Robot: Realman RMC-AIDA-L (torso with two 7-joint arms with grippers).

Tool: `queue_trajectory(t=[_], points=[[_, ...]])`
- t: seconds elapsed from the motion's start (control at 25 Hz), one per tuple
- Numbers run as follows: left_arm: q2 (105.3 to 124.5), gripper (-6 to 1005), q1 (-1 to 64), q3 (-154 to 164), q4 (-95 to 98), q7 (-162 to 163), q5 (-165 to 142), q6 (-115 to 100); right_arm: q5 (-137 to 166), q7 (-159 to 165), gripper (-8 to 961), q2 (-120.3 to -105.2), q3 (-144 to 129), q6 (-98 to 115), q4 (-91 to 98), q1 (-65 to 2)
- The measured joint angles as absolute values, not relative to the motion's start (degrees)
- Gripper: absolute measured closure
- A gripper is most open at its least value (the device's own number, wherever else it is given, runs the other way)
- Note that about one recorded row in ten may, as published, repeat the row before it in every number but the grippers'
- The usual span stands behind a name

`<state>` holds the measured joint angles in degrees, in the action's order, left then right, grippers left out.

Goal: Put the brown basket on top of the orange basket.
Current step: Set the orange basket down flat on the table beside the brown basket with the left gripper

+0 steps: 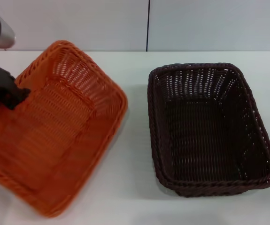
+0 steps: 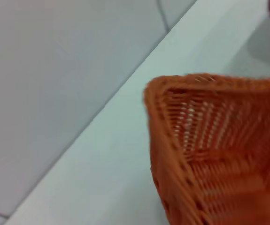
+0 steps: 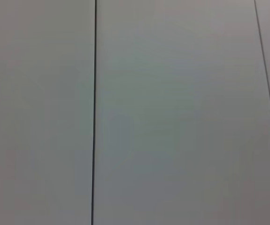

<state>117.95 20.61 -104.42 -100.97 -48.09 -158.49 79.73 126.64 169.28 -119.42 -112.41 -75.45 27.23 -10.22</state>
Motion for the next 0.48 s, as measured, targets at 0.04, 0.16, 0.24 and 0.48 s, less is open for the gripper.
queue_trajectory(t=[0.04, 0.16, 0.24, 0.48], points=[[117.93, 745, 20.6, -105.3, -102.1, -50.1, -157.6, 80.9, 126.6, 169.3, 256, -119.47, -112.4, -75.7, 27.2, -10.1], [117.82, 774, 20.6, -106.3, -105.2, -56.4, -156.5, 84.3, 126.6, 169.3, 257, -119.53, -112.4, -76.1, 27.4, -9.9], [117.8, 795, 21.0, -106.8, -106.9, -59.9, -156.4, 86.3, 126.6, 169.3, 256, -119.53, -112.5, -76.3, 27.5, -9.9], [117.81, 822, 23.2, -108.8, -110.7, -65.3, -154.5, 91.8, 126.6, 169.3, 256, -119.53, -113.2, -76.5, 27.9, -9.8]])
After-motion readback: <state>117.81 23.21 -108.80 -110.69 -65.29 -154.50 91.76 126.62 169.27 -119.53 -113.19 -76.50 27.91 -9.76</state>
